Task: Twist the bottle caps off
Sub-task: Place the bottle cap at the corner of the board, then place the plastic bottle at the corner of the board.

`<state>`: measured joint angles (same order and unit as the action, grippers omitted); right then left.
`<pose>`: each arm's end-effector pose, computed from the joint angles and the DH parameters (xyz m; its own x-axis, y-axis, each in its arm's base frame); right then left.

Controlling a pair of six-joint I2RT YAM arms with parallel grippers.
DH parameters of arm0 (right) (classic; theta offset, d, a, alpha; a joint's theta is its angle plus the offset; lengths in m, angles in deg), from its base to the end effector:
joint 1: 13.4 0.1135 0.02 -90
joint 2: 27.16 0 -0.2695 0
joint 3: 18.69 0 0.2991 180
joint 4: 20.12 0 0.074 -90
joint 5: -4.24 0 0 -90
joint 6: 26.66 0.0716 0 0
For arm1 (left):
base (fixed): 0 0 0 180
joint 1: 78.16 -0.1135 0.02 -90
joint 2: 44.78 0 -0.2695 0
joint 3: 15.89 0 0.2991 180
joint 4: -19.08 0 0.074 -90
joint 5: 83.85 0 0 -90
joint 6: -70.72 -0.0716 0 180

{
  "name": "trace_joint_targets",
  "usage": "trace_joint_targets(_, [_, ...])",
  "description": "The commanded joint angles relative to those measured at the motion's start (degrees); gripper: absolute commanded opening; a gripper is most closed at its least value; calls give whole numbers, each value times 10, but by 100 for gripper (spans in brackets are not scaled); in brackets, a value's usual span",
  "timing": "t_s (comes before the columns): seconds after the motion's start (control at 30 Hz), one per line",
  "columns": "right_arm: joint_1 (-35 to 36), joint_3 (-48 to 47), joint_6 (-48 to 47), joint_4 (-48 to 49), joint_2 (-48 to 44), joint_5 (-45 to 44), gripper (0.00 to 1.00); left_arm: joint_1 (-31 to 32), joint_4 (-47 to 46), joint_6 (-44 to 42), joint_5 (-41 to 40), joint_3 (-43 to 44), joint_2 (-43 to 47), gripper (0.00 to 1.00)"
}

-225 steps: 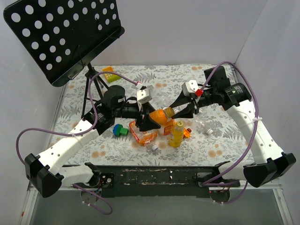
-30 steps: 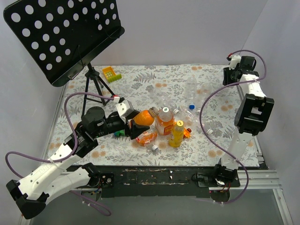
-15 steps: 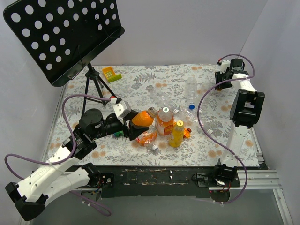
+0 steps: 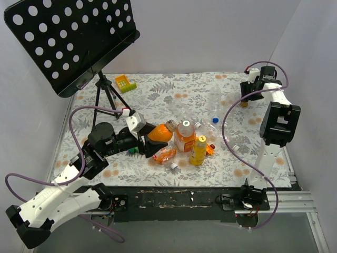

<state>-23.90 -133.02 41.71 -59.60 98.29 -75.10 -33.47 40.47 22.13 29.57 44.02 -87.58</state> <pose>0.5544 -0.0893 0.1638 -0.7298 -0.2332 -0.6427 -0.2209 0.9700 -0.1011 0.1559 -0.1942 0.3742 -0.6530 -0.2078 -0.7283 0.6602 0.3149 -0.6818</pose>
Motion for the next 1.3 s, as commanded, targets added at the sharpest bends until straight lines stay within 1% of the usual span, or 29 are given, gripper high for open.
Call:
trace_joint_targets(0.0, [-7, 29, -29, -15, -104, 21, 67, -2, -21, 0, 20, -1, 11, 0])
trace_joint_targets(0.1, [-8, 31, -46, -63, -140, 53, 68, -2, -24, 2, 28, 1, 11, 0])
trace_joint_targets(0.17, [-7, 38, -75, -111, -179, 100, 68, -2, -24, 3, 31, 2, 13, 0])
trace_joint_targets(0.2, [-6, 50, -96, -130, -208, 138, 68, -2, -27, 5, 35, 0, 16, 0])
trace_joint_targets(0.3, [6, 115, -194, -163, -312, 256, 68, -2, -49, 14, 43, -12, 22, 0])
trace_joint_targets(0.4, [30, 162, -326, -227, -424, 390, 69, -2, -75, 23, 55, -25, 22, 0])
trace_joint_targets(0.47, [62, 179, -398, -269, -475, 463, 75, -2, -95, 29, 63, -32, 19, 0])
trace_joint_targets(0.5, [96, 188, -412, -279, -494, 487, 78, -2, -116, 33, 66, -36, 18, 0])
trace_joint_targets(0.53, [121, 193, -405, -282, -512, 511, 80, -2, -131, 39, 69, -40, 16, 0])
trace_joint_targets(0.57, [174, 196, -392, -282, -525, 532, 80, -2, -144, 44, 73, -45, 14, 0])
trace_joint_targets(0.63, [244, 195, -366, -280, -537, 576, 80, -2, -171, 52, 75, -55, 11, 0])
trace_joint_targets(0.67, [255, 195, -346, -274, -536, 616, 80, -2, -187, 54, 75, -61, 9, 0])
trace_joint_targets(0.73, [259, 196, -270, -229, -529, 717, 79, -2, -220, 60, 75, -75, 5, 0])
trace_joint_targets(0.8, [275, 192, -218, -196, -527, 747, 79, -2, -255, 70, 73, -90, 0, 0])
trace_joint_targets(0.87, [297, 191, -186, -173, -525, 747, 79, -2, -287, 80, 78, -98, -16, 0])
trace_joint_targets(1.03, [341, 192, -101, -110, -512, 743, 78, -1, -321, 97, 84, -94, -56, 0])
trace_joint_targets(1.1, [355, 192, -84, -100, -507, 744, 78, -1, -331, 97, 84, -91, -68, 0])
trace_joint_targets(1.27, [384, 203, -79, -92, -507, 719, 77, 0, -325, 95, 87, -80, -93, 0])
